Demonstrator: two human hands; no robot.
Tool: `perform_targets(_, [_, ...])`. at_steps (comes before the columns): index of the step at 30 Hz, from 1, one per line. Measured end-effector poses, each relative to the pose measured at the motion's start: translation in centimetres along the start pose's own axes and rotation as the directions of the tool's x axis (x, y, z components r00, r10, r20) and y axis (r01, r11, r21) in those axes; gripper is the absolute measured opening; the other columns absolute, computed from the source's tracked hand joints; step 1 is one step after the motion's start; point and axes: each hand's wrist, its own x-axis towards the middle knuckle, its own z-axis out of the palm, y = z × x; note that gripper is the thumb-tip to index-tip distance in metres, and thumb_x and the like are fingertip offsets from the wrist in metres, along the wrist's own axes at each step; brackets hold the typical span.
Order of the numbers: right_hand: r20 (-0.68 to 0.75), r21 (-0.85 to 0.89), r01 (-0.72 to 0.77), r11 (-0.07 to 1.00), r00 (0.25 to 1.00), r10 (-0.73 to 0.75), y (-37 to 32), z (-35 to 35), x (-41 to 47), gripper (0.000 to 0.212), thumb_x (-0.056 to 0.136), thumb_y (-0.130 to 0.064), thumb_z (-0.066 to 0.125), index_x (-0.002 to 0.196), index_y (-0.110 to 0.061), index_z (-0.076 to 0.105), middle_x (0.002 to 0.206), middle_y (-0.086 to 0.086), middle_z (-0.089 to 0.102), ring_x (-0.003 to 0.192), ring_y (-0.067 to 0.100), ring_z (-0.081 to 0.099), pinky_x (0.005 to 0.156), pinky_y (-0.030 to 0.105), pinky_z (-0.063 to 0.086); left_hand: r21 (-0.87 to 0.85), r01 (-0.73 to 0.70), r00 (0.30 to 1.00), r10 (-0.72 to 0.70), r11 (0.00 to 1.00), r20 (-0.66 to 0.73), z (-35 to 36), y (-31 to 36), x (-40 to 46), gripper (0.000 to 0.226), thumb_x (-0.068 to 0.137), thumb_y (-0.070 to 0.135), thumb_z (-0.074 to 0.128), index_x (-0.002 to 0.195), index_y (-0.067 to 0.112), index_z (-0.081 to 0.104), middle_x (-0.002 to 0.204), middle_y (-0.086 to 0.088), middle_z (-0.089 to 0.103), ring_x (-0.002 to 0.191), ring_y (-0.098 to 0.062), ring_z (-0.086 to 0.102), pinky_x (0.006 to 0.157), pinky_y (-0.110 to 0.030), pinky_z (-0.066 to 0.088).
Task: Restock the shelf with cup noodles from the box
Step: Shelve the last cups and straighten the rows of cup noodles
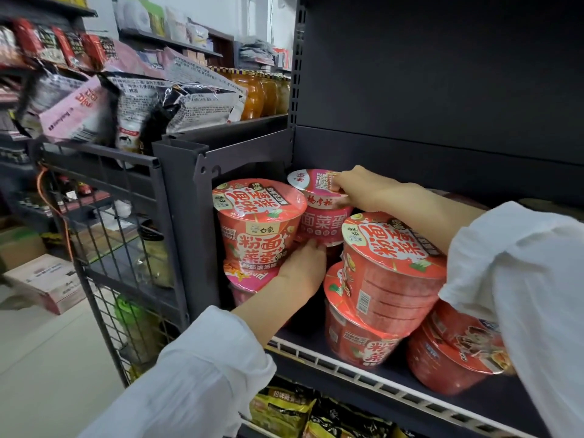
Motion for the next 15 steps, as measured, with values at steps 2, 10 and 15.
perform_targets(2, [0.050, 0.054, -0.018, 0.998, 0.999, 0.015, 0.2, -0.3, -0.7, 0.036, 0.090, -0.036, 0.058, 0.116, -0.011, 0.059, 0.117, 0.007, 0.061, 0.097, 0.023, 0.062, 0.082, 0.036, 0.053, -0.044, -0.002, 1.000, 0.002, 0.999, -0.002, -0.2, -0.2, -0.1, 0.039, 0.096, 0.004, 0.033, 0.134, 0.007, 0.045, 0.137, -0.011, 0.040, 0.123, -0.029, 0.048, 0.103, -0.039, 0.042])
perform_targets(10, [-0.169, 0.161, 0.209, 0.965, 0.969, -0.182, -3.8, -1.4, -4.7, 0.037, 0.094, -0.019, 0.052, 0.131, -0.019, 0.055, 0.134, 0.000, 0.057, 0.124, 0.019, 0.051, 0.101, 0.031, 0.040, -0.031, -0.268, 0.929, 0.250, 0.963, -0.272, -3.6, -1.4, -6.5, 0.028, 0.094, 0.020, 0.043, 0.119, 0.012, 0.052, 0.113, -0.006, 0.053, 0.105, -0.025, 0.053, 0.079, -0.038, 0.049])
perform_targets(15, [-0.122, 0.142, 0.314, 0.939, 0.947, -0.299, -8.0, -1.1, -5.4, 0.055, 0.090, -0.023, 0.058, 0.142, -0.023, 0.040, 0.146, -0.002, 0.043, 0.132, 0.015, 0.041, 0.103, 0.022, 0.031, 0.081, -0.239, 0.918, 0.252, 0.968, -0.305, -3.8, -5.3, -10.3, 0.028, 0.093, 0.033, 0.045, 0.101, 0.014, 0.065, 0.093, -0.004, 0.064, 0.088, -0.025, 0.062, 0.066, -0.031, 0.047])
